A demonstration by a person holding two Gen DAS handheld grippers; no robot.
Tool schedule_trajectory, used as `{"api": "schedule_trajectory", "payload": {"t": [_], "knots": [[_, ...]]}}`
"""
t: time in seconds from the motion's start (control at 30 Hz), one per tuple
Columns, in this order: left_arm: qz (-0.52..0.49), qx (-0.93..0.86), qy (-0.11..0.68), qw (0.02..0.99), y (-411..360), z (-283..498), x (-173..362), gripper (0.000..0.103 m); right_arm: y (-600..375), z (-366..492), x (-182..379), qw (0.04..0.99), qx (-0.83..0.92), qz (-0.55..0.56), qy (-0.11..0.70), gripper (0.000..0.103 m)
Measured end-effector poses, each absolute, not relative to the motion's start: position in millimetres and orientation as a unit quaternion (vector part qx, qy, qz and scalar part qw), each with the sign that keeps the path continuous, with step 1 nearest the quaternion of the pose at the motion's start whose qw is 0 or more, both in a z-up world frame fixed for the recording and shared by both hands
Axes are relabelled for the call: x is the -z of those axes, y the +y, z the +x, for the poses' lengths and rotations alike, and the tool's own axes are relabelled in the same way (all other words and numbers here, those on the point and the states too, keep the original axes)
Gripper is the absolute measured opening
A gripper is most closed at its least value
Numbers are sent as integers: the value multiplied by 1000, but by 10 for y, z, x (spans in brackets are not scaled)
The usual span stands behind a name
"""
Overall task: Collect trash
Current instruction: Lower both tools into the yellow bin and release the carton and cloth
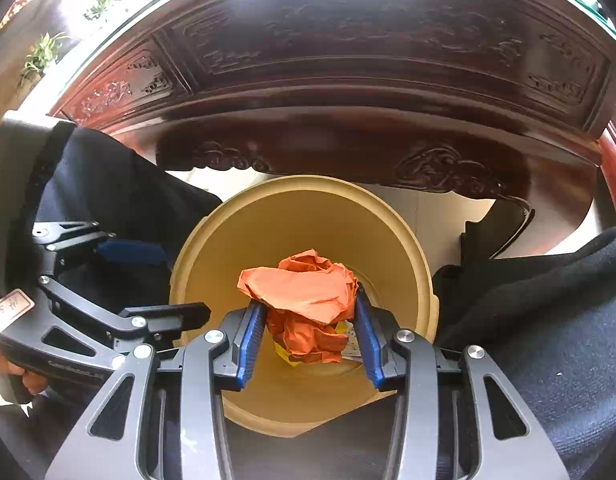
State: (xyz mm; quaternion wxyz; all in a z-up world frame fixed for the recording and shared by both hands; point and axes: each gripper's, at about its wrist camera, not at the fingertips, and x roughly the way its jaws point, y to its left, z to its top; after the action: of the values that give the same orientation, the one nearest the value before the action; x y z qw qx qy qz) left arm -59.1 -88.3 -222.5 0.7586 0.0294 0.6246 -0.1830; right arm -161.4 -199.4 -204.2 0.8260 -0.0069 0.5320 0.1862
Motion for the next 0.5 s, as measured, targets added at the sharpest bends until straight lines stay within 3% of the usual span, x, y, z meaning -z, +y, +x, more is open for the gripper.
{"api": "schedule_trajectory", "payload": {"t": [0.13, 0.43, 0.5], "knots": [[41, 181, 621, 761, -853, -627, 2182, 86, -2015, -1580, 2050, 823, -182, 1, 538, 55], [49, 170, 618, 766, -808, -630, 2178, 86, -1999, -1608, 2036, 820, -188, -8, 540, 58], [56, 168, 616, 768, -822, -636, 2168, 86, -2000, -1608, 2039, 821, -187, -8, 539, 63]]}}
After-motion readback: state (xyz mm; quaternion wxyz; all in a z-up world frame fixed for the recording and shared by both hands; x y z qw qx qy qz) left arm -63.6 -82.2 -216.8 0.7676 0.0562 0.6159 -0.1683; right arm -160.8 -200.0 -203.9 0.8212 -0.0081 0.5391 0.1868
